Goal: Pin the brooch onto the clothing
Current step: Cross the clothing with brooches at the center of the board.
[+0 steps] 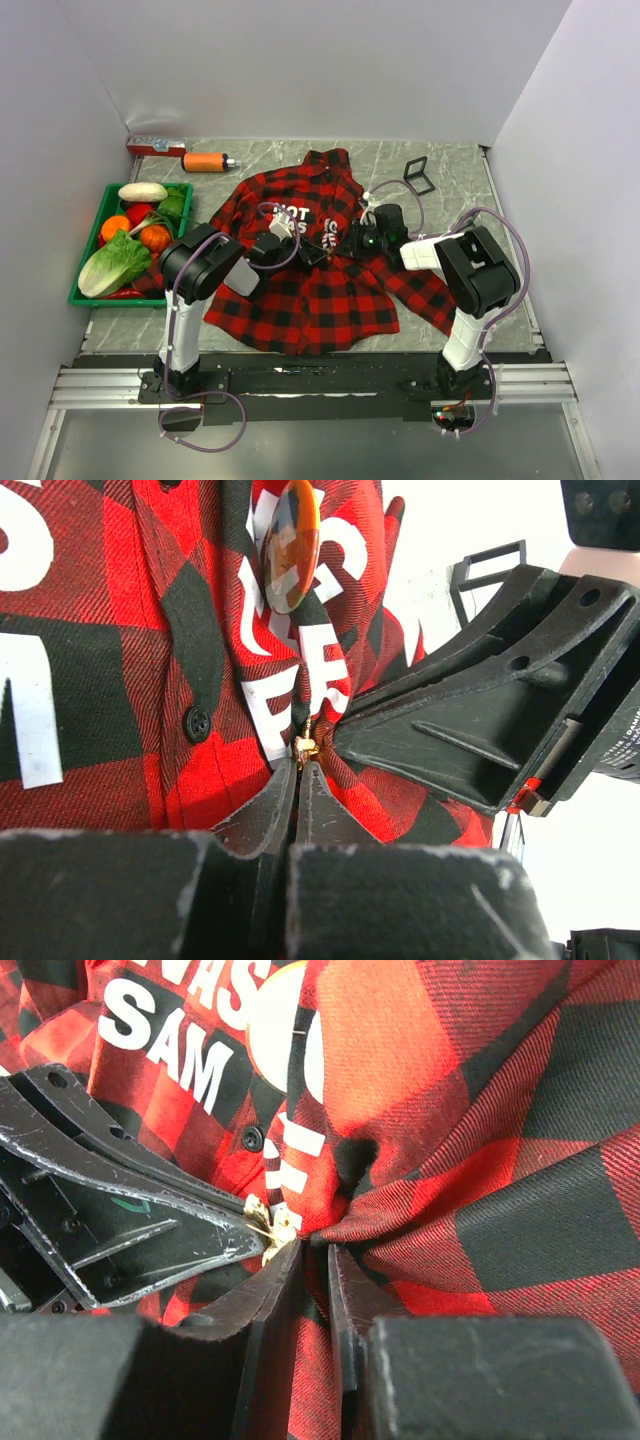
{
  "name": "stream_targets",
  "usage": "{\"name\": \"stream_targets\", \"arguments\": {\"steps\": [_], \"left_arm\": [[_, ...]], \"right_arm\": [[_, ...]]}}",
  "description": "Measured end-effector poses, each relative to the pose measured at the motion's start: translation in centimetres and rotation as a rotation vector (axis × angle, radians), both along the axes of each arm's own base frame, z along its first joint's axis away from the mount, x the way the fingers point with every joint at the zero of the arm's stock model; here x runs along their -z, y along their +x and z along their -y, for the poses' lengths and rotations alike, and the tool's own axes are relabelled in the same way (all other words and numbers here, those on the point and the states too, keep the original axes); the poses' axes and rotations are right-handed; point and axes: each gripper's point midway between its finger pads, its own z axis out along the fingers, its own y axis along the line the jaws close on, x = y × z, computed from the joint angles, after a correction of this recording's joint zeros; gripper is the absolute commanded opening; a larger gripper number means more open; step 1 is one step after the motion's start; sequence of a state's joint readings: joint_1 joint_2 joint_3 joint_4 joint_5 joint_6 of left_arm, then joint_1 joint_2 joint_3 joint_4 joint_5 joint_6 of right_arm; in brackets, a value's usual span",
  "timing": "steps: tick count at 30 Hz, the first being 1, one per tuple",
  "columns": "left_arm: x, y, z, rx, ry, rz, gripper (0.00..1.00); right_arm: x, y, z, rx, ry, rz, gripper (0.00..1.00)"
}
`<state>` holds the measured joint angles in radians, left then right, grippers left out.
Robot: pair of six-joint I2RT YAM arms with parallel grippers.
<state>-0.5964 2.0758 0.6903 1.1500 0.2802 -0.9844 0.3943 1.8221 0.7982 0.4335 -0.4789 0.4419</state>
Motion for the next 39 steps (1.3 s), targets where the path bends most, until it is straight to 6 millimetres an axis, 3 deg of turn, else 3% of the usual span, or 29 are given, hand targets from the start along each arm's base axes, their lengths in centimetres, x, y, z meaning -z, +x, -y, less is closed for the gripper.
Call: {"name": "stream_targets", "arguments": {"steps": [31,39], "left_arm": [[0.0,0.4,0.0,0.016,0.021,0.046,0.01],[0.2,0.4,0.0,0.011,0.023,0.036,0.01]], "right_arm": [[0.1,1.0,-0.7,0.018,-0.046,0.017,0.22],[0.1,1.0,-0.7,0.015,-0.045,0.020,0.26]]}}
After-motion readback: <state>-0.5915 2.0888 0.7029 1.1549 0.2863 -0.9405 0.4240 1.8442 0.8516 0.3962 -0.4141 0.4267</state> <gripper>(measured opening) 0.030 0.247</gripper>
